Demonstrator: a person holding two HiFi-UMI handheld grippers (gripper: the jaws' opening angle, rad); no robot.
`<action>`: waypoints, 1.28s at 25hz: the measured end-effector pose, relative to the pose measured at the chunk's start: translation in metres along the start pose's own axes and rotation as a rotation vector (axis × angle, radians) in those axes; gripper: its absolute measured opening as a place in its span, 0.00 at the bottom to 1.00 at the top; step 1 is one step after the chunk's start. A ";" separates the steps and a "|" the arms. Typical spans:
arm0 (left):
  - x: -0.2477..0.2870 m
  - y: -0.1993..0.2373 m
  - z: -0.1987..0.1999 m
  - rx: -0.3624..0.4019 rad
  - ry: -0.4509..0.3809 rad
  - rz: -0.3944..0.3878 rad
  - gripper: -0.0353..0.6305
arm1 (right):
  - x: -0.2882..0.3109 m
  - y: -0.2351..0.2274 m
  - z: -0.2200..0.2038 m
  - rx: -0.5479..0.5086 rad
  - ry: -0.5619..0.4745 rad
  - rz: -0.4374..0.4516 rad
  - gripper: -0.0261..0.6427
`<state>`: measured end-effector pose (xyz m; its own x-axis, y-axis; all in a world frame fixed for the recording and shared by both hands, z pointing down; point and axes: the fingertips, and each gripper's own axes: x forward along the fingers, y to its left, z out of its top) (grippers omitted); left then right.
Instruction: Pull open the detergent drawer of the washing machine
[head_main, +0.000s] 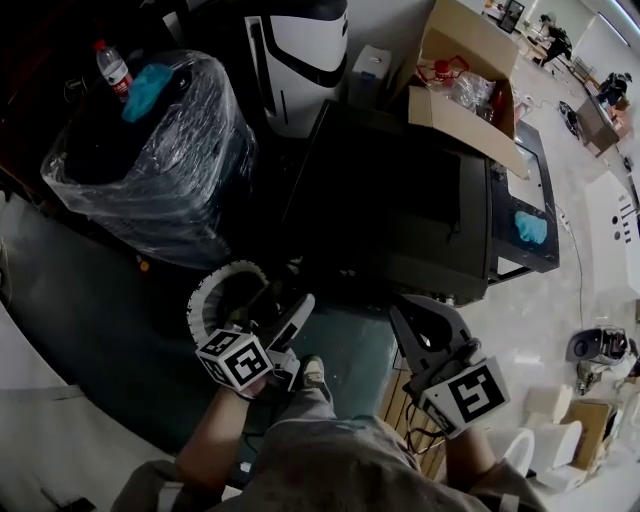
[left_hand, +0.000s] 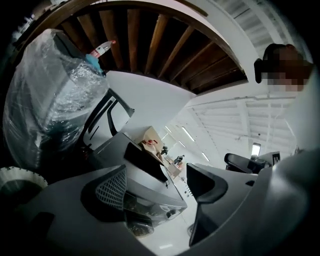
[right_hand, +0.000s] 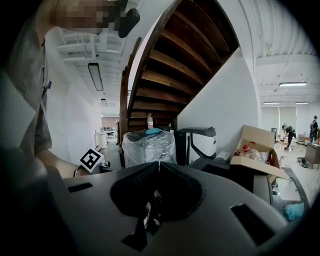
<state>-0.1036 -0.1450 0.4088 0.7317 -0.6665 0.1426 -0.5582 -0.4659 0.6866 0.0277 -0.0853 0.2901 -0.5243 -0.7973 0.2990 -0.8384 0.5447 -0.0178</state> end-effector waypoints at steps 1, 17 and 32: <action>0.005 0.008 -0.002 -0.023 0.007 0.001 0.62 | 0.007 -0.002 0.000 0.002 0.008 -0.002 0.09; 0.057 0.113 -0.056 -0.405 -0.013 0.002 0.63 | 0.071 -0.027 -0.038 0.066 0.069 -0.020 0.09; 0.100 0.158 -0.106 -0.613 -0.132 -0.093 0.67 | 0.112 -0.043 -0.100 0.114 0.128 0.053 0.09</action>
<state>-0.0771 -0.2233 0.6069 0.6903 -0.7236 0.0007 -0.1407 -0.1333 0.9810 0.0195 -0.1720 0.4202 -0.5510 -0.7248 0.4137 -0.8255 0.5462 -0.1424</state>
